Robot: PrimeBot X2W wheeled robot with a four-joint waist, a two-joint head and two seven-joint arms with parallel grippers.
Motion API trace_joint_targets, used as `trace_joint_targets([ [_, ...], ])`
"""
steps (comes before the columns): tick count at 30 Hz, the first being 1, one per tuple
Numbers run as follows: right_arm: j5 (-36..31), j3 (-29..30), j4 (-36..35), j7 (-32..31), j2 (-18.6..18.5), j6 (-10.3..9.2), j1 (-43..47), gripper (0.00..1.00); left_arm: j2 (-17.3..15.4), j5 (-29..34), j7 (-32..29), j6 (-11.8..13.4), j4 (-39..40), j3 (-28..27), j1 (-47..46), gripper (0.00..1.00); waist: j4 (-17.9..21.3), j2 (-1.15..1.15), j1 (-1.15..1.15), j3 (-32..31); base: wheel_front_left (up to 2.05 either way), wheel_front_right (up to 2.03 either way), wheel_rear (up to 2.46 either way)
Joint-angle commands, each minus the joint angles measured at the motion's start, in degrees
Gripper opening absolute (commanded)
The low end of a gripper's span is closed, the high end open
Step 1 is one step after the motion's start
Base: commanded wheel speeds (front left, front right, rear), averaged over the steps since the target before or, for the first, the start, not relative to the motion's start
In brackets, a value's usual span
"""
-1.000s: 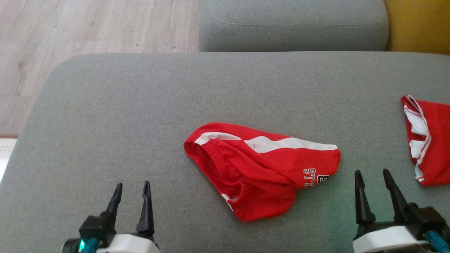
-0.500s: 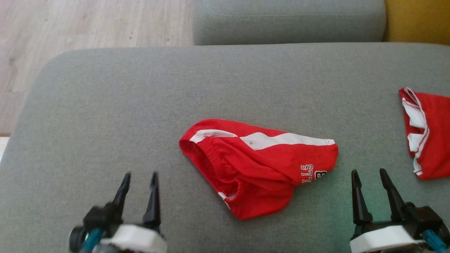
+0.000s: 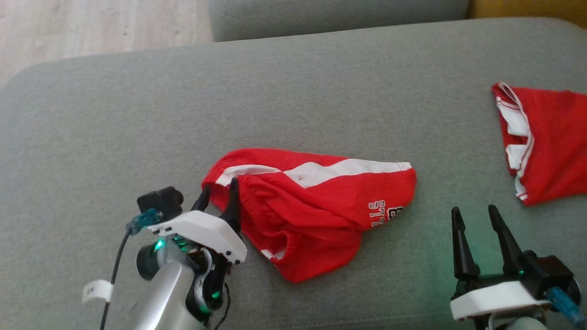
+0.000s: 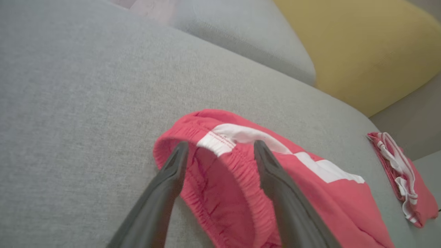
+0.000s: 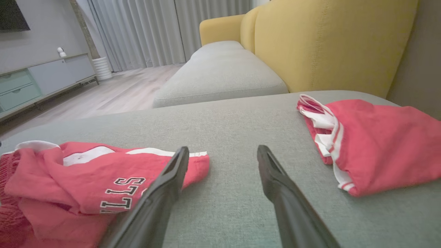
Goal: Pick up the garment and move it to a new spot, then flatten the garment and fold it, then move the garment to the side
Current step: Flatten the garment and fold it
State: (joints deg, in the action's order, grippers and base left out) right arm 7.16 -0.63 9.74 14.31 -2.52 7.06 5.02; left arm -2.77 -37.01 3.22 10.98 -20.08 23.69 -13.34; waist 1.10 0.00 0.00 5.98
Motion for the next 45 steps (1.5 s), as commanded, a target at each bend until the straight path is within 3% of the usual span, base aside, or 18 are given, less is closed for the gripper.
trace_joint_targets([
  [1,0.5,-1.2,-1.5,0.7,-0.4,0.43,-1.8,1.0,-0.1,-0.5,-0.3,0.6,0.7,-1.2,-2.5,1.0,1.1,0.0,0.0,0.5,0.0,0.0,0.0],
  [7,0.8,-1.1,-1.5,0.7,-0.4,0.43,-2.0,1.0,-0.1,-1.7,-1.7,2.3,-1.9,-0.8,-3.4,1.0,2.3,0.0,0.0,0.8,0.0,0.0,0.0],
  [12,0.9,-1.2,-1.5,0.7,-0.4,0.43,-2.2,1.0,-0.1,-2.7,-1.6,2.1,-2.6,-1.1,-4.0,1.0,2.7,0.0,0.0,1.0,0.0,0.0,0.0],
  [21,0.9,-1.8,-1.2,0.7,-0.4,0.43,-3.3,1.0,-0.1,-14.1,-1.9,1.0,-4.3,-3.1,-6.6,1.0,4.0,0.0,0.0,1.7,0.0,0.0,0.0],
  [22,0.8,-1.8,-1.1,0.7,-0.4,0.43,-3.3,1.0,-0.1,-14.7,-2.0,0.4,-4.6,-2.9,-7.2,0.47,4.1,0.0,0.0,1.8,0.0,0.0,0.0],
  [23,0.8,-1.8,-1.1,0.7,-0.4,0.43,-3.4,1.0,-0.1,-15.3,-2.1,-0.2,-5.0,-2.6,-7.9,0.04,4.2,0.0,0.0,1.8,0.0,0.0,0.0],
  [24,0.7,-1.9,-1.0,0.7,-0.4,0.43,-3.4,1.0,-0.1,-15.5,-2.2,-0.8,-5.6,-2.4,-8.8,0.0,4.4,0.0,0.0,1.8,0.0,0.0,0.0],
  [33,0.5,-2.9,-0.4,0.7,-0.4,0.43,-4.6,1.0,-3.1,-12.8,-2.9,-5.8,-8.1,-1.1,-20.3,0.0,6.9,0.0,0.0,1.3,0.0,0.0,0.0],
  [45,2.3,-4.5,0.5,0.7,-0.4,0.43,-4.4,1.0,-7.9,-10.0,-7.5,-10.9,-12.1,-0.2,-39.9,0.0,13.1,0.0,0.0,0.1,0.0,0.0,0.0],
])
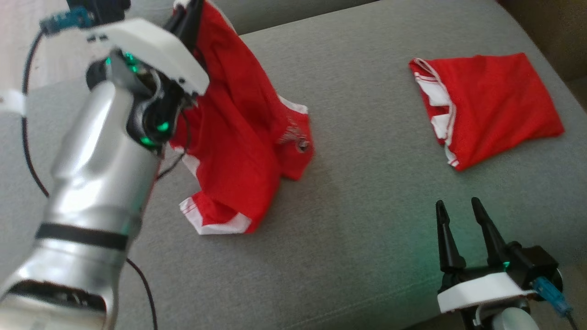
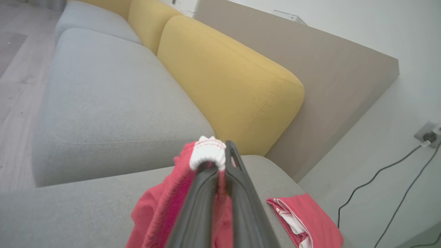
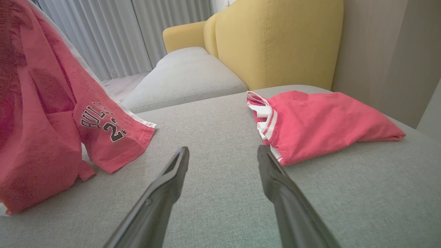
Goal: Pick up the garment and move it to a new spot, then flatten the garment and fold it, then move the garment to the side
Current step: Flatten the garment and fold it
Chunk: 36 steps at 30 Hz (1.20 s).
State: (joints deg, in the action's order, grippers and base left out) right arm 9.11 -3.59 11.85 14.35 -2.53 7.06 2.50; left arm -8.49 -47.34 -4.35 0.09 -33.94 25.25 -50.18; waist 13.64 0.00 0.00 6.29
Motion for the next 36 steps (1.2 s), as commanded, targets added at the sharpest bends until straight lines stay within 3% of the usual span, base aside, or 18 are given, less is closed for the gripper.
trace_joint_targets([
  [1,0.5,-1.7,-1.5,0.6,-0.3,0.43,-1.9,1.0,-2.5,0.7,-0.2,-0.6,1.3,-1.5,-4.3,0.0,1.0,0.0,0.0,-0.3,0.0,0.0,0.0],
  [11,0.4,-3.0,-0.9,0.6,-0.3,0.43,-1.6,1.0,-4.5,2.5,0.7,-6.1,-5.3,0.6,-15.5,0.0,4.8,0.0,0.0,-1.8,0.0,0.0,0.0],
  [19,0.4,-2.4,-1.3,0.6,-0.3,0.43,-1.2,1.0,-1.9,0.9,5.5,-7.5,-5.2,4.7,-19.7,0.0,4.5,0.0,0.0,-1.4,0.0,0.0,0.0],
  [24,0.4,-1.6,-1.6,0.6,-0.3,0.43,-1.2,1.0,-0.1,-3.9,5.2,-7.6,3.5,13.5,-14.0,0.0,2.1,0.0,0.0,-0.5,0.0,0.0,0.0],
  [29,0.4,-0.9,-1.8,0.6,-0.3,0.43,-1.6,1.0,-0.7,-7.8,3.6,-7.6,12.0,22.2,-5.3,0.0,-0.3,0.0,0.0,0.1,0.0,0.0,0.0],
  [32,0.2,0.1,-2.1,0.6,-0.3,0.43,-1.8,1.0,-4.3,-9.6,1.5,-7.6,19.7,30.1,4.7,0.0,-2.9,0.0,0.0,0.3,0.0,0.0,0.0],
  [36,-0.4,1.0,-2.0,0.6,-0.3,0.43,-1.0,1.0,-9.1,-8.0,0.8,-6.0,24.3,34.4,12.7,0.0,-5.9,0.0,0.0,-0.1,0.0,0.0,0.0],
])
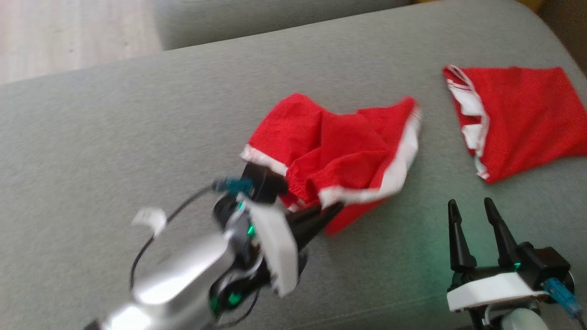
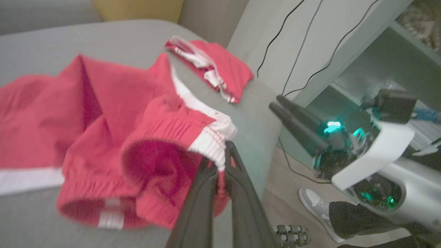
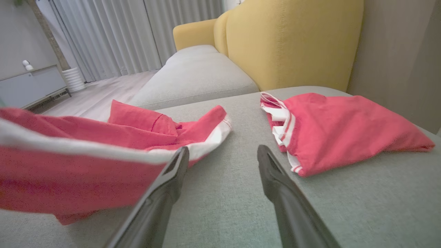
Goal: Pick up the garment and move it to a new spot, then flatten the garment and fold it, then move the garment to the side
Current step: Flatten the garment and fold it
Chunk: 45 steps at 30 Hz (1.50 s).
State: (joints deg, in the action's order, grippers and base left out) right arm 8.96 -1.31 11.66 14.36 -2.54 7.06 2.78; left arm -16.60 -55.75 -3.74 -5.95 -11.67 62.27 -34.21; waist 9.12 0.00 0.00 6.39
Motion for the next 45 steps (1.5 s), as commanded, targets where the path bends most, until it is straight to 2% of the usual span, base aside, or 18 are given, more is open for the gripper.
trace_joint_targets([
  [1,-0.4,-1.2,-1.8,0.6,-0.3,0.43,-1.1,1.0,-2.1,0.9,0.3,1.0,3.0,-2.0,-1.6,0.0,-2.2,0.0,0.0,-0.3,0.0,0.0,0.0],
  [9,-0.8,-1.0,-2.1,0.6,-0.3,0.43,-0.2,1.0,-11.0,1.4,2.7,9.3,8.3,-2.9,8.8,0.0,-7.3,0.0,0.0,-0.7,0.0,0.0,0.0],
  [14,-1.4,-1.0,-1.9,0.6,-0.3,0.43,0.1,1.0,-14.9,0.9,6.6,12.5,7.8,-5.2,13.2,0.0,-9.7,0.0,0.0,-0.9,0.0,0.0,0.0],
  [19,-1.9,-1.4,-1.7,0.6,-0.3,0.43,0.2,1.0,-15.6,0.7,10.8,13.4,4.6,-6.5,16.2,0.0,-10.9,0.0,0.0,-1.0,0.0,0.0,0.0],
  [24,-2.4,-1.5,-1.4,0.6,-0.3,0.43,0.3,1.0,-14.6,-0.5,14.9,14.2,0.5,-8.1,18.9,0.0,-11.2,0.0,0.0,-1.5,0.0,0.0,0.0],
  [25,-2.5,-1.5,-1.3,0.6,-0.3,0.43,0.4,1.0,-14.3,-0.6,15.7,14.5,-0.1,-8.6,19.5,0.1,-11.1,0.0,0.0,-1.7,0.0,0.0,0.0],
  [27,-2.7,-1.5,-1.2,0.6,-0.3,0.43,0.6,1.0,-13.8,-0.9,16.9,14.7,-1.1,-9.5,20.8,0.75,-11.0,0.0,0.0,-2.0,0.0,0.0,0.0],
  [28,-2.8,-1.4,-1.2,0.6,-0.3,0.43,0.7,1.0,-13.5,-1.1,17.3,14.8,-1.4,-9.9,21.5,1.0,-11.0,0.0,0.0,-2.2,0.0,0.0,0.0],
  [36,-3.0,-1.7,-1.2,0.6,-0.3,0.43,1.2,1.0,-11.7,-1.3,18.6,15.1,-0.8,-13.5,26.2,1.0,-10.5,0.0,0.0,-2.8,0.0,0.0,0.0],
  [38,-3.0,-1.4,-1.4,0.6,-0.3,0.43,1.4,1.0,-11.3,-0.6,18.7,15.8,0.8,-15.9,27.6,1.0,-10.4,0.0,0.0,-3.1,0.0,0.0,0.0],
  [42,-3.3,0.0,-2.4,0.6,-0.3,0.43,2.0,1.0,-8.7,6.4,18.7,18.9,6.9,-25.5,31.6,1.0,-10.7,0.0,0.0,-3.3,0.0,0.0,0.0],
  [45,-3.9,0.6,-3.3,0.6,-0.3,0.43,2.6,1.0,-6.5,13.2,18.7,20.2,10.0,-30.1,34.7,1.0,-11.2,0.0,0.0,-3.6,0.0,0.0,0.0],
])
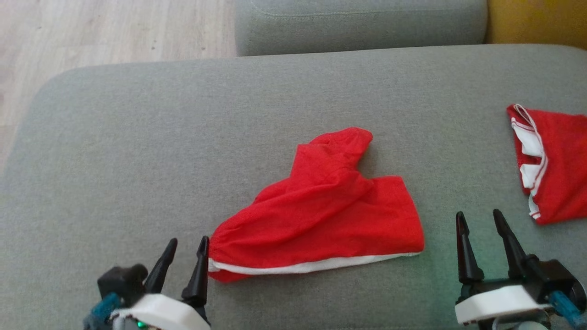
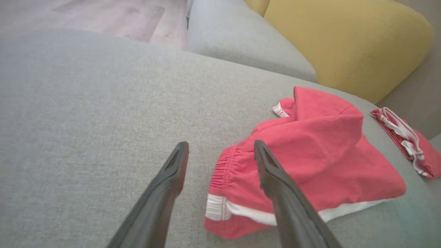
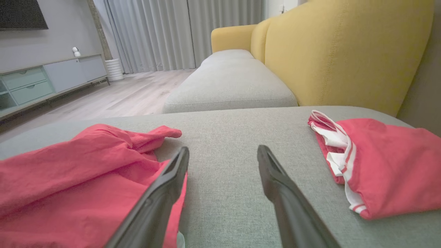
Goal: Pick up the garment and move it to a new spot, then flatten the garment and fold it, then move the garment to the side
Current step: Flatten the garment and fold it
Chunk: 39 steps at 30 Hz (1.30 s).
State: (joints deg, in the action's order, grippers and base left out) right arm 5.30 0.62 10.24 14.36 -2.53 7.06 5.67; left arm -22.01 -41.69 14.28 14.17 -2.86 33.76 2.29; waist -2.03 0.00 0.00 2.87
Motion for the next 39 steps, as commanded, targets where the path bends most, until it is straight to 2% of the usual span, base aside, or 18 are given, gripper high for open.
trace_joint_targets([
  [1,-0.5,-1.2,-2.1,0.6,-0.3,0.43,-0.1,1.0,-0.2,1.1,0.7,0.3,1.8,-2.9,-1.0,1.0,-0.3,0.0,0.0,-0.1,0.0,0.0,0.0],
  [7,-0.7,-0.4,-3.4,0.6,-0.3,0.43,1.3,1.0,4.7,13.6,0.7,-0.2,4.5,-10.1,2.2,1.0,-1.8,0.0,0.0,-1.1,0.0,0.0,0.0],
  [11,0.3,0.2,-4.1,0.6,-0.3,0.43,1.9,1.0,8.2,19.6,0.7,-2.4,4.9,-14.2,3.8,1.0,-2.5,0.0,0.0,-1.4,0.0,0.0,0.0],
  [17,1.1,0.5,-3.6,0.6,-0.3,0.43,2.3,1.0,12.9,25.0,0.7,-7.0,2.7,-19.3,4.9,1.0,-2.5,0.0,0.0,-1.7,0.0,0.0,0.0],
  [26,1.1,0.5,-2.8,0.6,-0.3,0.43,2.2,1.0,17.2,30.1,0.7,-13.0,0.3,-25.1,5.6,1.0,-2.0,0.0,0.0,-2.1,0.0,0.0,0.0],
  [39,1.1,0.0,-2.6,0.6,-0.3,0.43,1.9,1.0,18.9,32.4,0.7,-16.0,-0.4,-27.8,5.8,1.0,-1.8,0.0,0.0,-1.6,0.0,0.0,0.0],
])
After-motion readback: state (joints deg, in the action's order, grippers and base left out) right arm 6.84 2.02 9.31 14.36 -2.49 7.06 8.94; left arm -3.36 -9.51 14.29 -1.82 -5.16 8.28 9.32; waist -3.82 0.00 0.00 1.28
